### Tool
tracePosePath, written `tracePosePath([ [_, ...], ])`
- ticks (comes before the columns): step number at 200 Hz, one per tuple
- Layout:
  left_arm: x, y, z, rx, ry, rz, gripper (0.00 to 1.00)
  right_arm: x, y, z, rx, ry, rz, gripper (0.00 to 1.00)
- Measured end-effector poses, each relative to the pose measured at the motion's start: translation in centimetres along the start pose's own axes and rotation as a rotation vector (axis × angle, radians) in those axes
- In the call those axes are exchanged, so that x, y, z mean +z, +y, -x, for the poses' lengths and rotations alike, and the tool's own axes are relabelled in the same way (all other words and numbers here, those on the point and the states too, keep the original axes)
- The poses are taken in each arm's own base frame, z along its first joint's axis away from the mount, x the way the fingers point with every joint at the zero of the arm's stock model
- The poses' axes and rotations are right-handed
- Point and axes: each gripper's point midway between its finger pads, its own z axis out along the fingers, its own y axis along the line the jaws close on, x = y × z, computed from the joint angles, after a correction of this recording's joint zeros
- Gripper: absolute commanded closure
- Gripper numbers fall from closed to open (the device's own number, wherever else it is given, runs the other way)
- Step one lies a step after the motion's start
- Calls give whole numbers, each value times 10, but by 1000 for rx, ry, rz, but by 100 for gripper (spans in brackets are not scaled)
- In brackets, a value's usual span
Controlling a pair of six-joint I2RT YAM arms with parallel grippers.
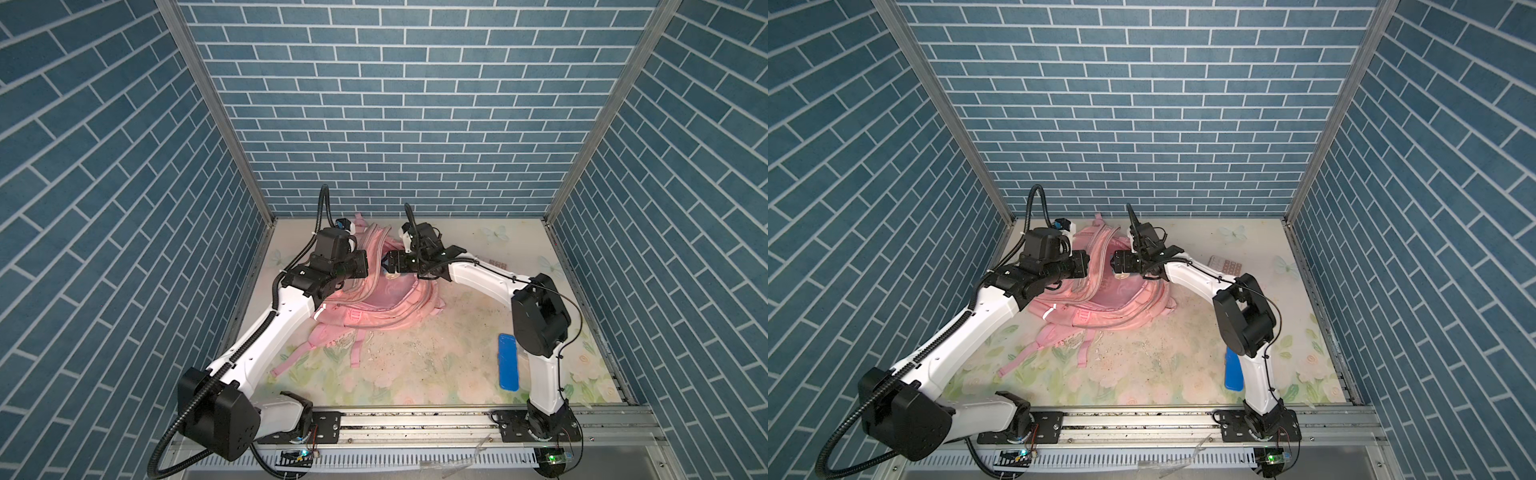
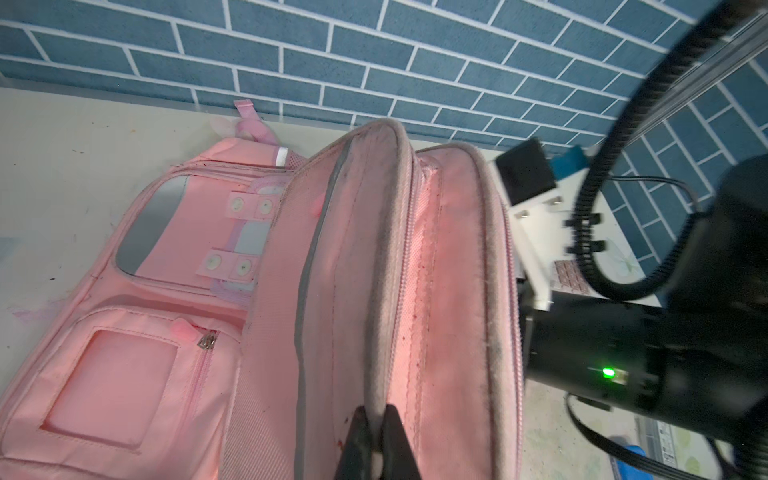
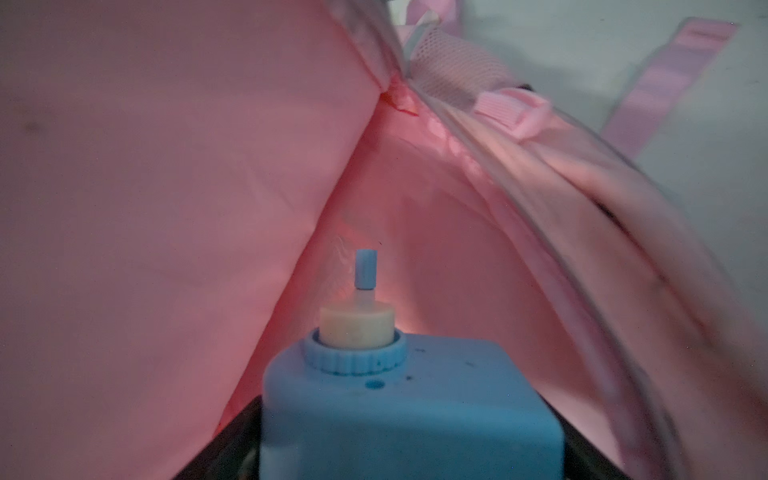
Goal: Pack the student bag
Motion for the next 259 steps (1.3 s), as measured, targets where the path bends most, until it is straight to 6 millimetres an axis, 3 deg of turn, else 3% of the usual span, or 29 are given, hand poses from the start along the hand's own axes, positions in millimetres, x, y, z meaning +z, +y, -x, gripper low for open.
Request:
tracePosePath([
  [6, 0, 0, 0, -4, 0, -6, 100, 7, 1, -1, 2, 11, 1, 14],
  [37, 2, -1, -2, -19, 3, -27, 100, 24, -3, -21, 13, 77, -17, 10],
  [115, 3, -1, -6, -47, 2, -65, 100, 18, -12, -27, -11, 109, -85, 6],
  [151, 4, -2, -8, -60, 7, -87, 100, 11, -3, -6, -99, 42, -136, 6],
  [191, 5, -3, -11, -70, 19, -103, 100, 13, -14, -35, -146, 65, -126, 5],
  [211, 5, -5, -12, -70, 25, -113, 100, 3, -20, -41, -168, 63, -133, 8],
  [226, 5, -6, -13, -70, 30, -122, 100, -13, -21, -35, -181, 41, -150, 9],
  [259, 7, -9, -19, -71, 40, -144, 100, -73, -21, -12, -197, -37, -218, 10],
])
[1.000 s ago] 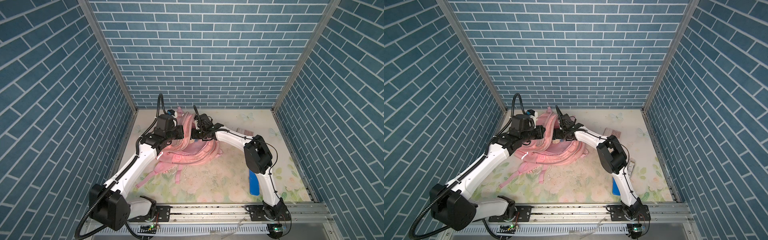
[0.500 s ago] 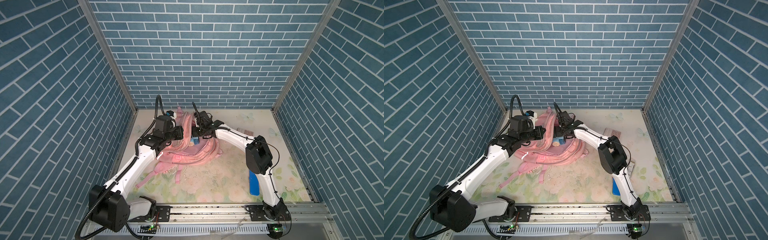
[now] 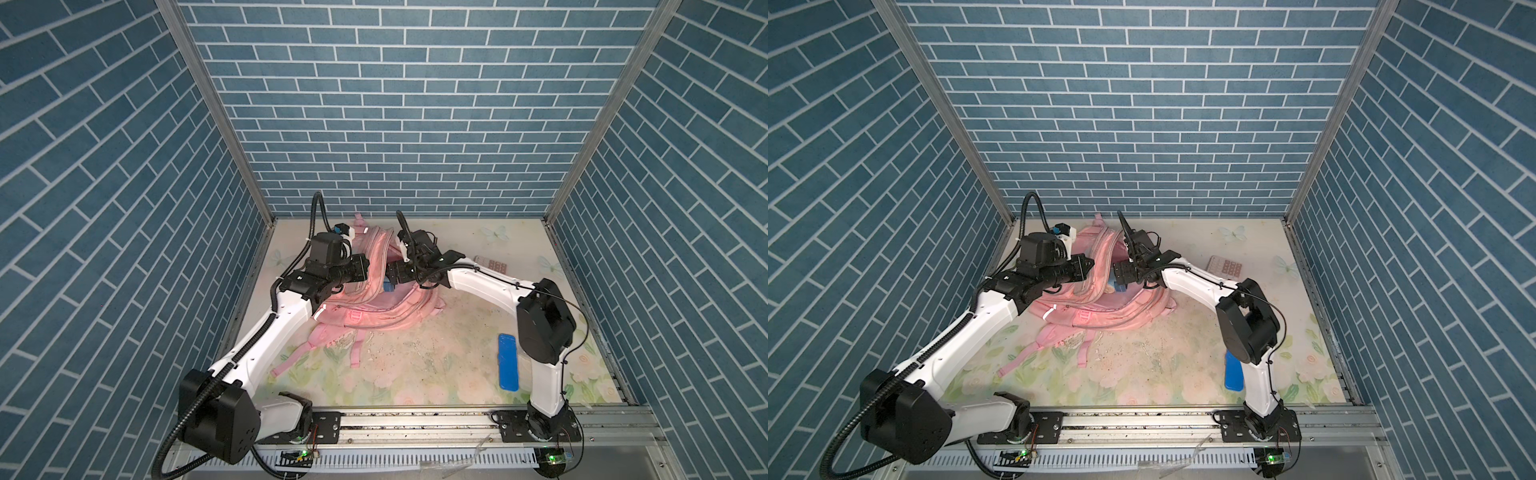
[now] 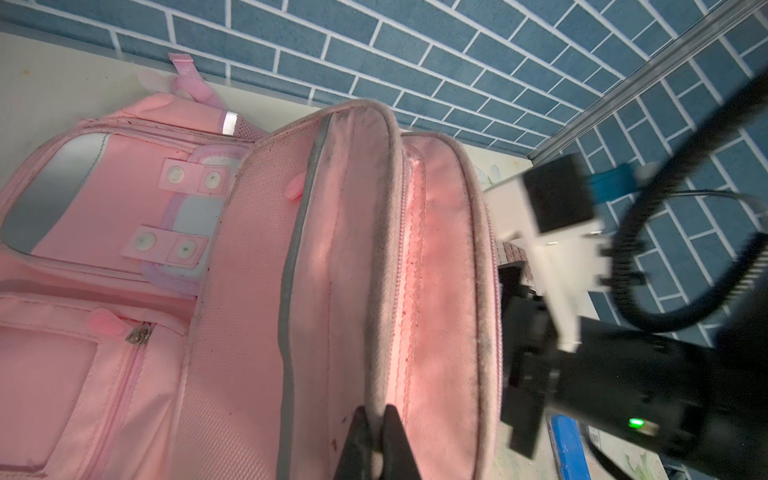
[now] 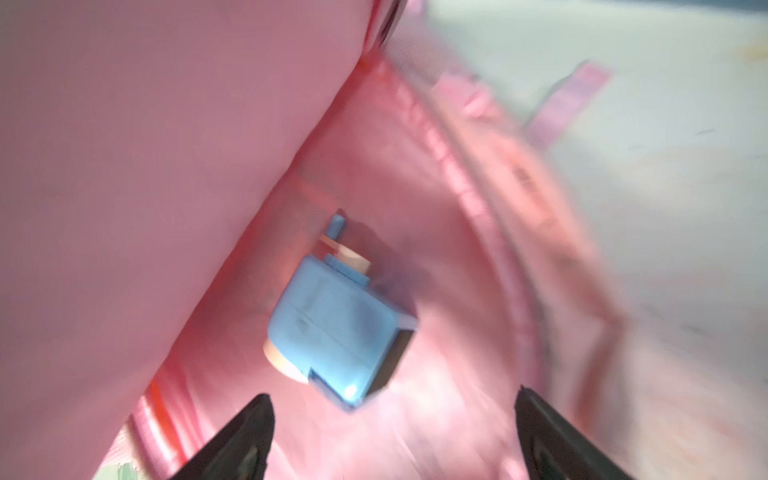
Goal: Pack the student bag
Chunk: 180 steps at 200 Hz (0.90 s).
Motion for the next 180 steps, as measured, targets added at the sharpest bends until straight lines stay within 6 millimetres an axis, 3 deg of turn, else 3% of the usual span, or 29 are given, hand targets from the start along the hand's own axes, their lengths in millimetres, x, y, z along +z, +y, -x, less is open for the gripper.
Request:
tracePosePath([
  [17, 4, -2, -6, 8, 11, -8, 100, -34, -18, -2, 17, -17, -53, 9],
  [31, 11, -6, -14, 21, 27, -15, 100, -56, -39, -15, 48, -13, -97, 9],
  [53, 28, -11, -37, 41, 76, -24, 100, -83, -88, -59, 142, 28, -195, 8],
  [73, 47, -12, -62, 59, 133, -15, 100, -102, -134, -111, 262, 78, -281, 8],
  [86, 58, -14, -76, 76, 163, -6, 71, -113, -158, -142, 343, 106, -334, 7],
  [94, 62, -17, -82, 84, 176, -6, 61, -119, -169, -160, 389, 122, -361, 7],
  [110, 66, -27, -93, 94, 195, -12, 40, -126, -180, -186, 452, 149, -395, 4],
  [121, 66, -37, -98, 117, 194, -23, 31, -130, -185, -203, 489, 171, -416, 3],
  [158, 63, -72, -114, 167, 194, -68, 28, -132, -198, -246, 596, 240, -480, 3],
  [180, 58, -99, -121, 197, 197, -111, 28, -132, -202, -261, 643, 265, -504, 3],
])
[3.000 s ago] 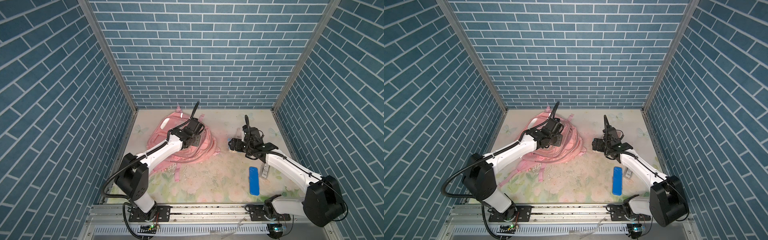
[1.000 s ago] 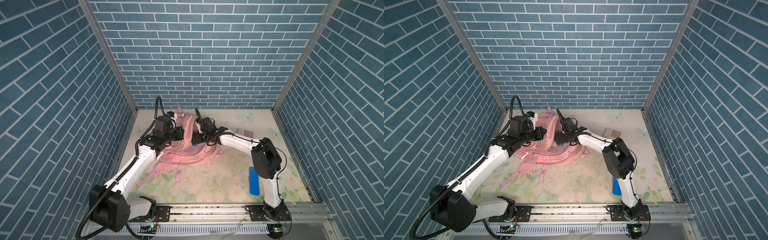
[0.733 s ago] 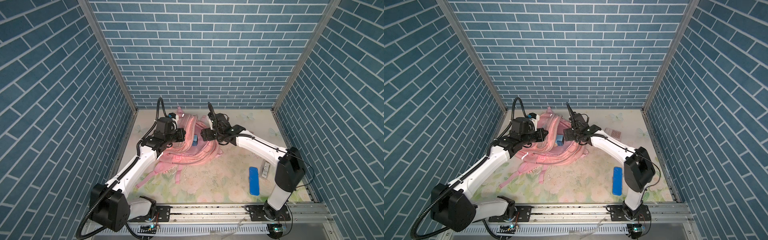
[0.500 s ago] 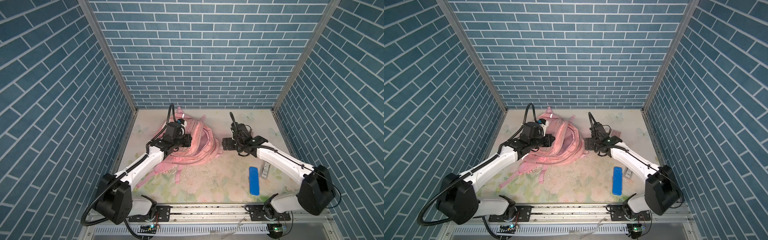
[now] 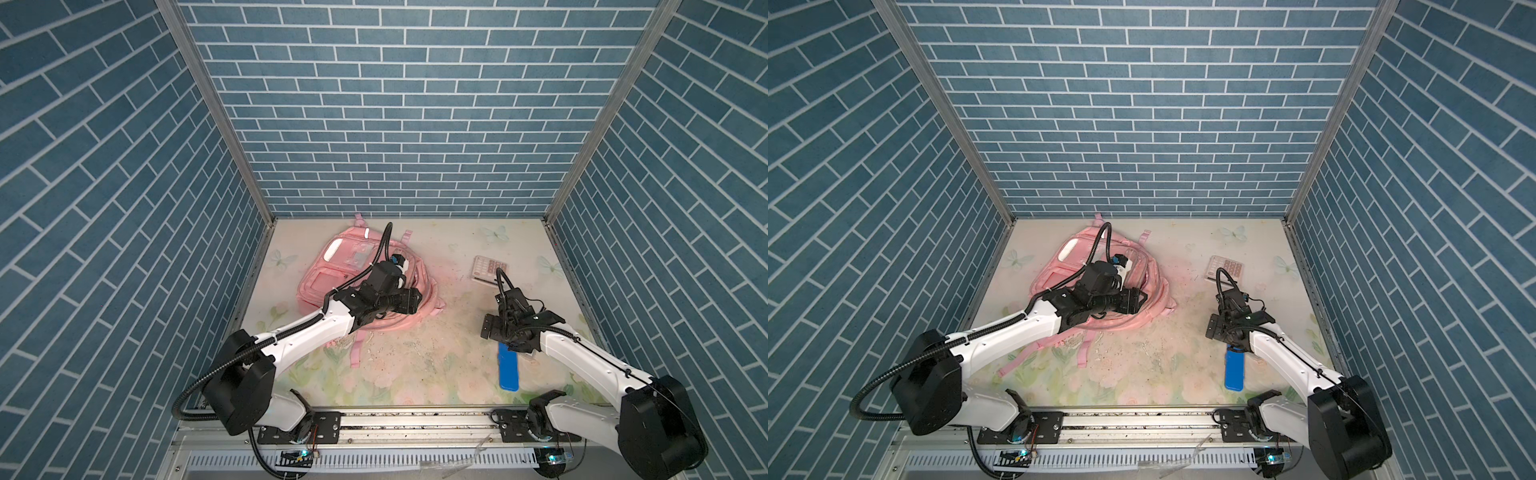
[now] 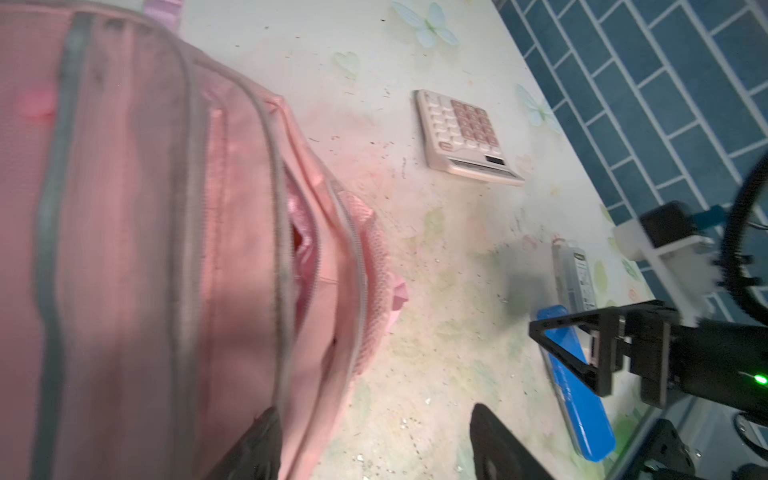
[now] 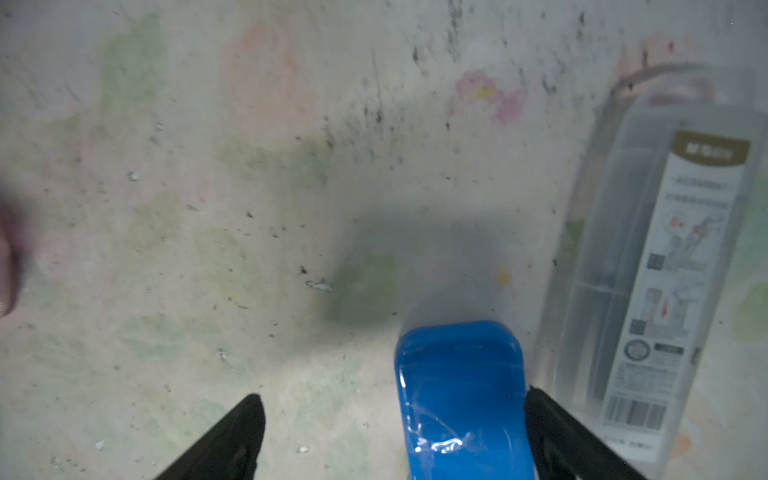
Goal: Pack the student bag
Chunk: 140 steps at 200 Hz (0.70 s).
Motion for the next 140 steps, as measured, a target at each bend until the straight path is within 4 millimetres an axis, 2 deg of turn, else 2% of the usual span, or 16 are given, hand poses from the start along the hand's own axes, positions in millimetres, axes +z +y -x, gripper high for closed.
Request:
tracePosePath([
  [35, -3, -32, 12, 31, -26, -55, 28, 4, -5, -11, 42, 48, -15, 3],
  [86, 9, -46, 12, 40, -4, -71, 28, 8, -22, -42, 72, 132, -45, 3],
  [121, 11, -51, 9, 45, 4, -77, 28, 5, -23, -42, 88, 119, -37, 3],
  [140, 10, -54, 14, 47, -5, -81, 28, -1, -19, -28, 83, 85, -46, 3],
])
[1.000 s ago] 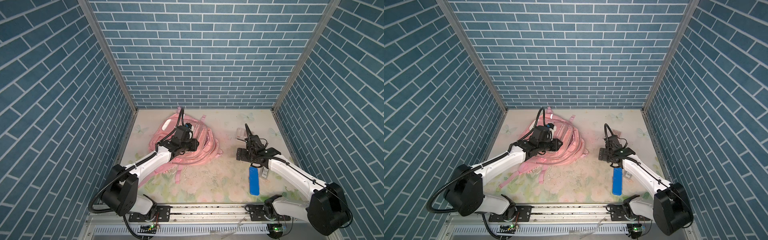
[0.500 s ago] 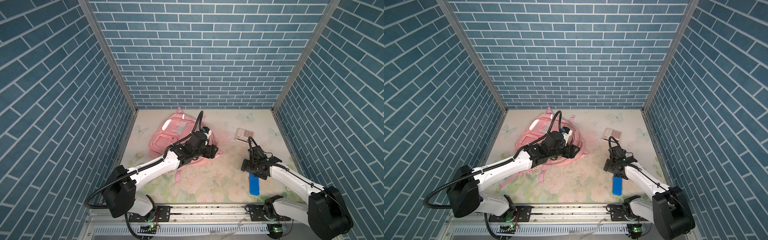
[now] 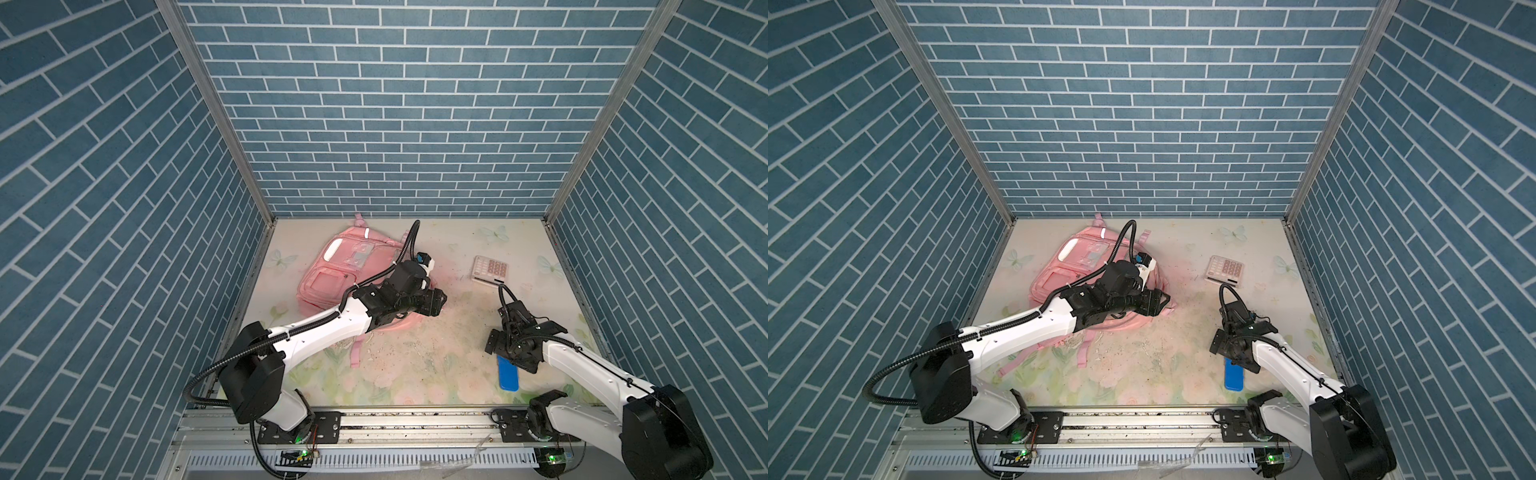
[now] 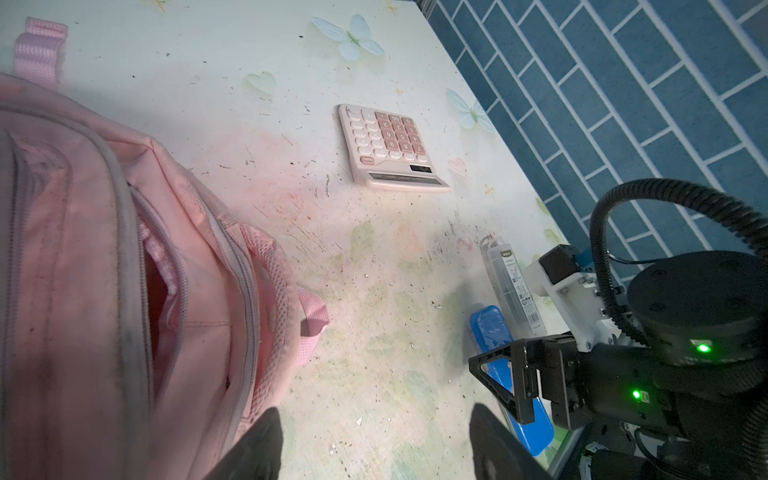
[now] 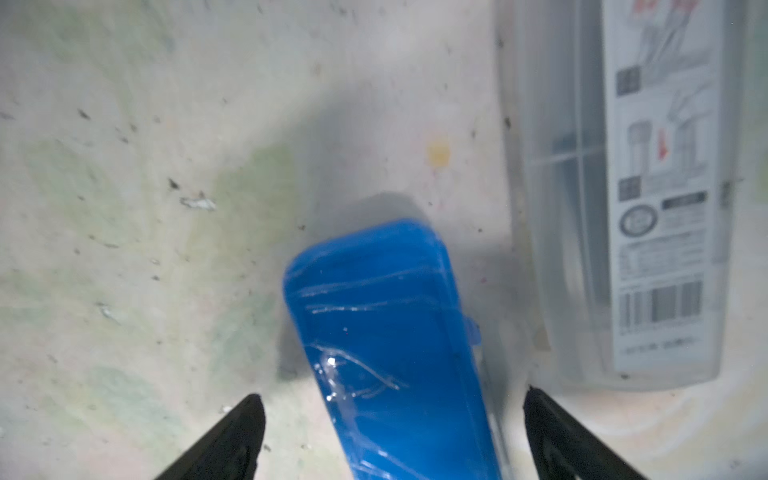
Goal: Pack the student bag
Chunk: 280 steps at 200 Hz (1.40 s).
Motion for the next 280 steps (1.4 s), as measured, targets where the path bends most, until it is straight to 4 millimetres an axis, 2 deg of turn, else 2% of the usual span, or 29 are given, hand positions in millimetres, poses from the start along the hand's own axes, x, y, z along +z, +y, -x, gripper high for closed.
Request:
tracePosePath([
  [17, -1, -3, 5, 3, -12, -5, 28, -13, 14, 29, -19, -67, 0, 3],
  [34, -1, -2, 5, 3, -14, -1, 28, -27, 33, 66, -29, -145, 22, 2],
  [52, -1, -1, 6, 2, -18, 7, 28, -36, 50, 101, 16, -212, 84, 2],
  [82, -1, 3, 8, -9, -25, 18, 27, -34, 73, 141, 167, -277, 239, 2],
  [107, -2, 8, 11, -26, -33, 28, 27, -23, 88, 163, 336, -288, 319, 4],
  [158, -6, 36, 6, -88, -38, 78, 27, 7, 101, 178, 688, -220, 421, 16],
  [198, -10, 50, 3, -121, -41, 103, 27, 20, 106, 186, 802, -216, 464, 27],
  [245, -12, 54, 5, -135, -49, 113, 27, 50, 108, 183, 848, -175, 445, 54],
  [266, -15, 58, 6, -136, -54, 129, 27, 50, 115, 189, 850, -177, 469, 68],
  [280, -18, 60, 7, -131, -59, 146, 27, 47, 118, 194, 846, -180, 479, 74],
])
